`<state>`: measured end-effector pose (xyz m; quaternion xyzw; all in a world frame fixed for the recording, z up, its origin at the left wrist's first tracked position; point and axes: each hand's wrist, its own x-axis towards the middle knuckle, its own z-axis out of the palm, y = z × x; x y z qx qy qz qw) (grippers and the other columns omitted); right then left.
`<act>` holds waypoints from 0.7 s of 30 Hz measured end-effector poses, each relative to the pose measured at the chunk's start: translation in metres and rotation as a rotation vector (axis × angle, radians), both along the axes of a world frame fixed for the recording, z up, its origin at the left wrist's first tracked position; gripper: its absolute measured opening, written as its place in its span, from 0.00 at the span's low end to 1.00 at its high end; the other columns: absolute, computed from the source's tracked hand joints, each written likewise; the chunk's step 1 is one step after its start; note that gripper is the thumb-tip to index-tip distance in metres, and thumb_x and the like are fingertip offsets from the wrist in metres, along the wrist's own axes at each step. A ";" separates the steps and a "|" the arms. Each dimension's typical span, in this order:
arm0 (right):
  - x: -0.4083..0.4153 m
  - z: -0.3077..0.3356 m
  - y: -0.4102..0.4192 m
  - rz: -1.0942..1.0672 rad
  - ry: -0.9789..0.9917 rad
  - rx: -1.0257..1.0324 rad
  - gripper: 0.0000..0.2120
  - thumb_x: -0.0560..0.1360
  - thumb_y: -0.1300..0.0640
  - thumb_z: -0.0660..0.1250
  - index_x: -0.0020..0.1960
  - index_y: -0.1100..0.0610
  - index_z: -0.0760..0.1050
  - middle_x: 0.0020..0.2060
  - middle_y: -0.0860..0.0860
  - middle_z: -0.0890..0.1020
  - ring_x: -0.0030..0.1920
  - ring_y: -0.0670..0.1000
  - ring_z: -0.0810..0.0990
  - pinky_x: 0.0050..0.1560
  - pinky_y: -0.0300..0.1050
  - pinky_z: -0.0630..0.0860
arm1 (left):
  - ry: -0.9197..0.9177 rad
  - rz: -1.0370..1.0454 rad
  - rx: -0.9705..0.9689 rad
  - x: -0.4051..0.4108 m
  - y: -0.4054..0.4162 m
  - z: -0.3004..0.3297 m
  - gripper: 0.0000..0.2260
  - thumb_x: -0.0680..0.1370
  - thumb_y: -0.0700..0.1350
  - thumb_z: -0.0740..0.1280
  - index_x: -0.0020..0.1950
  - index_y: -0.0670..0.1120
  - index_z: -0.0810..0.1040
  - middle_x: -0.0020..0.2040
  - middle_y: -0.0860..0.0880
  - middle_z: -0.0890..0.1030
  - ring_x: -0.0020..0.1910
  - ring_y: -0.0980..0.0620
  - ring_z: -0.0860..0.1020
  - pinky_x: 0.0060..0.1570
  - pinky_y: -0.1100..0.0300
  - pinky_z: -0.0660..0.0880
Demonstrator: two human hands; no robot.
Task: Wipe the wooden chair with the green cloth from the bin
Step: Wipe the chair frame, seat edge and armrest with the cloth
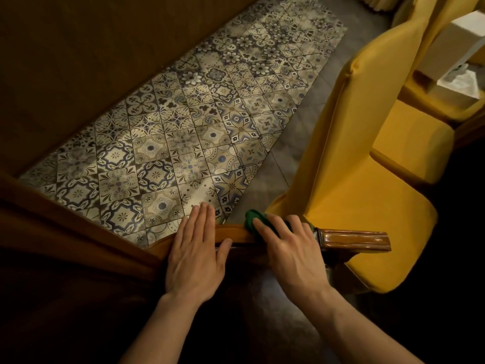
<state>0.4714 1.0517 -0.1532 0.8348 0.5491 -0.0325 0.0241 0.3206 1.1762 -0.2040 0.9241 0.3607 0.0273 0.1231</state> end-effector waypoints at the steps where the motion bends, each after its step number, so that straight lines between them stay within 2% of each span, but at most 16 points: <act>1: -0.001 0.002 0.000 -0.006 -0.009 -0.013 0.27 0.77 0.56 0.64 0.76 0.52 0.67 0.68 0.54 0.75 0.57 0.61 0.73 0.55 0.55 0.73 | 0.006 0.000 -0.002 0.000 0.000 0.000 0.33 0.82 0.61 0.42 0.81 0.42 0.42 0.81 0.45 0.44 0.79 0.51 0.38 0.78 0.50 0.43; 5: -0.005 0.014 0.000 -0.057 -0.014 -0.052 0.27 0.78 0.55 0.63 0.77 0.52 0.64 0.66 0.54 0.74 0.59 0.60 0.70 0.58 0.54 0.71 | 0.040 0.001 -0.044 0.001 0.001 0.003 0.34 0.81 0.62 0.39 0.80 0.43 0.39 0.81 0.46 0.41 0.78 0.52 0.35 0.76 0.53 0.36; 9: -0.003 0.035 -0.017 -0.166 0.128 0.065 0.23 0.80 0.54 0.62 0.74 0.48 0.67 0.62 0.48 0.76 0.56 0.54 0.71 0.55 0.51 0.73 | 0.052 -0.012 -0.210 -0.001 0.011 0.011 0.36 0.78 0.67 0.36 0.78 0.48 0.32 0.80 0.50 0.33 0.75 0.56 0.28 0.73 0.57 0.29; 12: -0.001 0.053 -0.032 -0.172 0.338 0.192 0.21 0.77 0.53 0.69 0.69 0.46 0.71 0.58 0.45 0.77 0.54 0.49 0.74 0.52 0.44 0.75 | -0.043 -0.070 -0.350 0.000 0.014 0.033 0.39 0.79 0.68 0.52 0.78 0.57 0.30 0.78 0.59 0.33 0.71 0.65 0.26 0.71 0.60 0.31; 14: 0.002 0.065 -0.039 -0.197 0.468 0.262 0.19 0.74 0.52 0.73 0.62 0.45 0.72 0.54 0.41 0.77 0.52 0.44 0.75 0.50 0.38 0.72 | -0.145 -0.149 -0.367 0.003 0.006 0.056 0.44 0.75 0.68 0.63 0.77 0.65 0.33 0.75 0.67 0.34 0.69 0.70 0.27 0.70 0.60 0.36; 16: 0.004 0.078 -0.045 -0.213 0.583 0.293 0.19 0.70 0.51 0.77 0.56 0.43 0.71 0.50 0.38 0.77 0.48 0.40 0.75 0.45 0.34 0.70 | -0.185 -0.260 -0.376 0.009 -0.007 0.080 0.45 0.71 0.68 0.68 0.77 0.69 0.39 0.75 0.69 0.41 0.74 0.69 0.36 0.71 0.59 0.41; 18: 0.007 0.095 -0.049 -0.234 0.700 0.320 0.21 0.67 0.48 0.78 0.51 0.42 0.68 0.47 0.39 0.78 0.44 0.42 0.77 0.41 0.37 0.72 | -0.184 -0.362 -0.340 0.016 -0.018 0.100 0.40 0.71 0.66 0.70 0.77 0.69 0.51 0.75 0.68 0.56 0.76 0.64 0.51 0.72 0.61 0.46; 20: 0.011 0.113 -0.054 -0.239 0.785 0.328 0.24 0.63 0.42 0.78 0.50 0.44 0.68 0.46 0.42 0.79 0.44 0.44 0.79 0.40 0.39 0.73 | -0.187 -0.401 -0.291 0.023 -0.025 0.122 0.29 0.72 0.57 0.71 0.71 0.65 0.65 0.69 0.64 0.72 0.70 0.59 0.66 0.68 0.64 0.57; 21: 0.015 0.125 -0.057 -0.239 0.830 0.321 0.27 0.62 0.40 0.79 0.52 0.44 0.68 0.47 0.43 0.79 0.45 0.45 0.79 0.40 0.37 0.74 | -0.202 -0.394 -0.262 0.026 -0.026 0.135 0.25 0.72 0.51 0.71 0.67 0.64 0.69 0.63 0.62 0.76 0.65 0.58 0.71 0.64 0.63 0.62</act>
